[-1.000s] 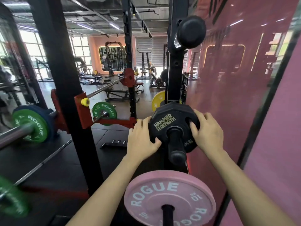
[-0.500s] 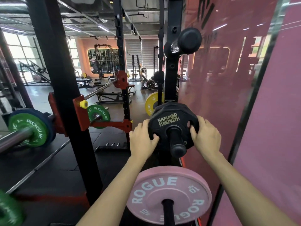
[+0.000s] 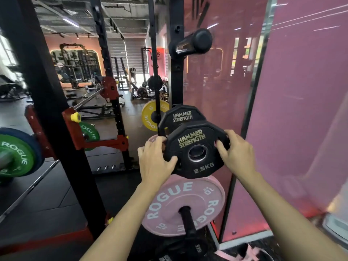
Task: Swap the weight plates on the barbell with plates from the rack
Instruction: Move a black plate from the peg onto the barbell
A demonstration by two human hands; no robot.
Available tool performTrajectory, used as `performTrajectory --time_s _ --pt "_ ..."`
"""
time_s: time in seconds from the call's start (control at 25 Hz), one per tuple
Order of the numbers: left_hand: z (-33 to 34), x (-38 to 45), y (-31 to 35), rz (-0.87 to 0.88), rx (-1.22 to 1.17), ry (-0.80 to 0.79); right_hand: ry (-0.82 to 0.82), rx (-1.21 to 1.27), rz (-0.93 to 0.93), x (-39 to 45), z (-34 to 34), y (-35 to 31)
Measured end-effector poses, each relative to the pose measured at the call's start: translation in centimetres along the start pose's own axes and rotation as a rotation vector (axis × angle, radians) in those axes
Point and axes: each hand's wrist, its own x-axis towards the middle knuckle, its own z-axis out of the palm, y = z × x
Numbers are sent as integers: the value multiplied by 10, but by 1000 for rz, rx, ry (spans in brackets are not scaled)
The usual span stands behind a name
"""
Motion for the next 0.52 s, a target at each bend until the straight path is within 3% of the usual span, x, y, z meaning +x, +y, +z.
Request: performTrajectory --time_s 0.16,0.32,0.52 --pt "-21 -29 3 54 -75 -41 50 -53 49 -44 -35 -8" --pt "-57 -55 19 119 -110 18 105 -35 30 -74 -67 -28" --pt "-114 -95 27 110 -16 92 42 21 -44 -105 -91 -55"
